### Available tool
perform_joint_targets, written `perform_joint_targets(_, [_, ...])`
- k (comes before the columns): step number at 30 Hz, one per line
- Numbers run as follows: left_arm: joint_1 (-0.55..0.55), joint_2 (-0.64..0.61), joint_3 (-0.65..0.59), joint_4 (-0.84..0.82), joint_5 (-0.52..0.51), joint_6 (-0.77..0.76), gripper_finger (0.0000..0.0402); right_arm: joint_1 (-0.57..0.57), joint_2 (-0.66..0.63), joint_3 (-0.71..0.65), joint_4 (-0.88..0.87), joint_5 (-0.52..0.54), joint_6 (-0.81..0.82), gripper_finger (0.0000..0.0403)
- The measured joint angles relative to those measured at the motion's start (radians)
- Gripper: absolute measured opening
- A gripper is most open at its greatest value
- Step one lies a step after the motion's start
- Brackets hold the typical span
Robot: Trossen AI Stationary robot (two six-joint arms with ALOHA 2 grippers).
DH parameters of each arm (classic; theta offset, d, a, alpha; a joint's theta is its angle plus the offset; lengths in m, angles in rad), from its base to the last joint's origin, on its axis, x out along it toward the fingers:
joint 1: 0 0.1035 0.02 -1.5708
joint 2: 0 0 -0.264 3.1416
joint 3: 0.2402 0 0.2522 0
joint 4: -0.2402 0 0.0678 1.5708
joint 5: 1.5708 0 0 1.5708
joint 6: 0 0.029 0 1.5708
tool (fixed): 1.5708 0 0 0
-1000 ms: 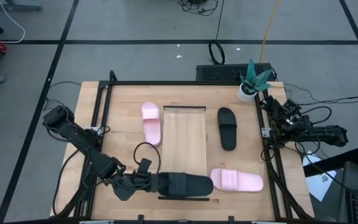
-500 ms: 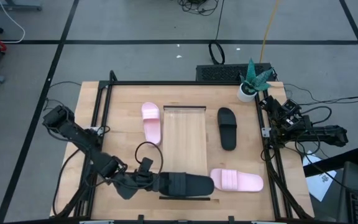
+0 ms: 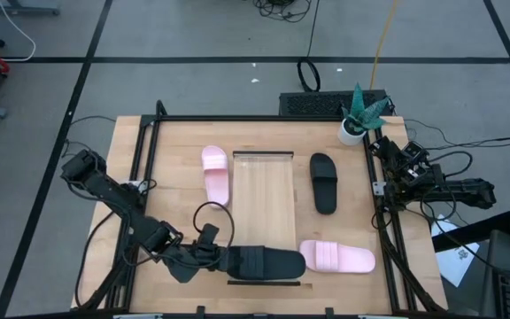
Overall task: Pick and place slides into the shelf
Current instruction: Put the bottom black slides on the shelf
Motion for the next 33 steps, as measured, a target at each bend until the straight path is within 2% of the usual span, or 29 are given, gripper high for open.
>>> perform_joint_targets(7, [0.000, 0.000, 0.000, -0.013, 0.002, -0.010, 0.0001, 0.000, 0.000, 0.000, 0.000, 0.000, -0.003, 0.0109])
perform_joint_targets(17, [0.000, 0.000, 0.000, -0.055, 0.025, -0.049, 0.0024, 0.000, 0.000, 0.000, 0.000, 0.001, -0.003, 0.0109])
perform_joint_targets(33, [0.001, 0.000, 0.000, -0.075, 0.010, -0.031, 0.0027, 0.000, 0.000, 0.000, 0.000, 0.003, -0.004, 0.0109])
